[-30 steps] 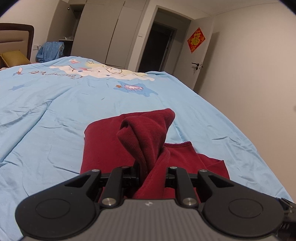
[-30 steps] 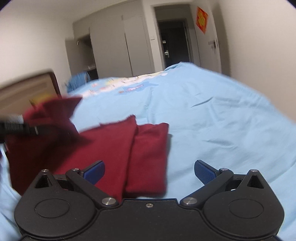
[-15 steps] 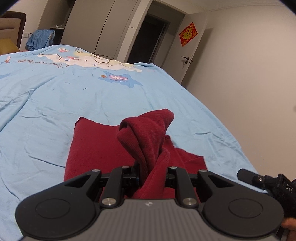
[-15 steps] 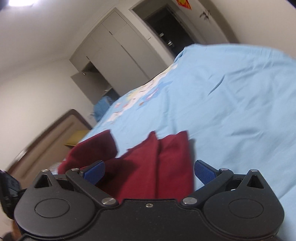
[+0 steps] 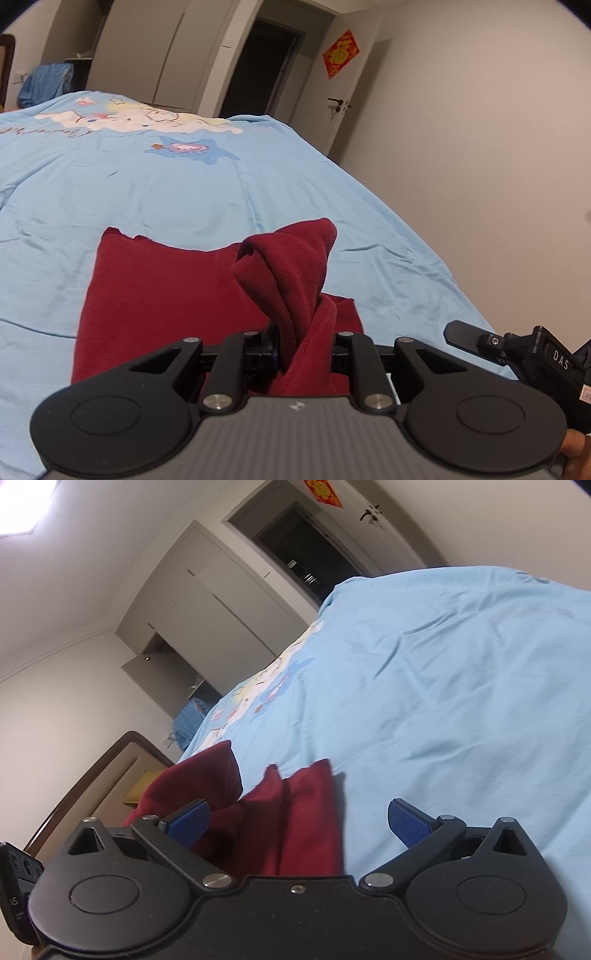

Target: Fold small clothes

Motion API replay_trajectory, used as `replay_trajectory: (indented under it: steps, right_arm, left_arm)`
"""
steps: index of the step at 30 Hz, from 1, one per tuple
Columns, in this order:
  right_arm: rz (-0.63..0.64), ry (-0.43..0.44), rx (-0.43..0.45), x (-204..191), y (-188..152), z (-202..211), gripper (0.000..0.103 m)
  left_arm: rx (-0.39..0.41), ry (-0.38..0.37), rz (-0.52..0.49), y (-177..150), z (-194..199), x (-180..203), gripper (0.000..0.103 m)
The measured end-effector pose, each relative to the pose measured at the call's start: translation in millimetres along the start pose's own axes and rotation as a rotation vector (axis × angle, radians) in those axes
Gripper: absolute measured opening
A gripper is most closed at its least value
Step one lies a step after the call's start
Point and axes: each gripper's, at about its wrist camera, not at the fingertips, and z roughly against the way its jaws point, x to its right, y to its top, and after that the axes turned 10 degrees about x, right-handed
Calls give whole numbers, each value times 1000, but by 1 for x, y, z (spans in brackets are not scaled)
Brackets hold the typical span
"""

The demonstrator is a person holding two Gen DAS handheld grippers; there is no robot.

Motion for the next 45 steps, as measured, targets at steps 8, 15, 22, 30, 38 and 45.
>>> replay_trajectory:
  steps: [8, 15, 22, 30, 38, 45]
  right_arm:
    - [-11, -30, 11, 13, 0, 10, 103]
    - [-20, -41, 16, 17, -1, 11, 103]
    - [-17, -57, 22, 20, -1, 15, 103]
    - [-26, -58, 21, 22, -1, 17, 103]
    - [-56, 3, -27, 23, 4, 10, 103]
    - [-86, 94, -131, 16, 3, -17, 102]
  left_arm:
    - [-53, 32, -124, -16, -21, 35, 19]
    - [-71, 23, -204, -26, -26, 52, 19]
    - [-115, 20, -205, -34, -31, 51, 23]
    - [-163, -62, -177, -40, -27, 49, 66]
    - [-149, -108, -220, -44, 1, 41, 86]
    - [-119, -95, -375, -59, 17, 47, 87]
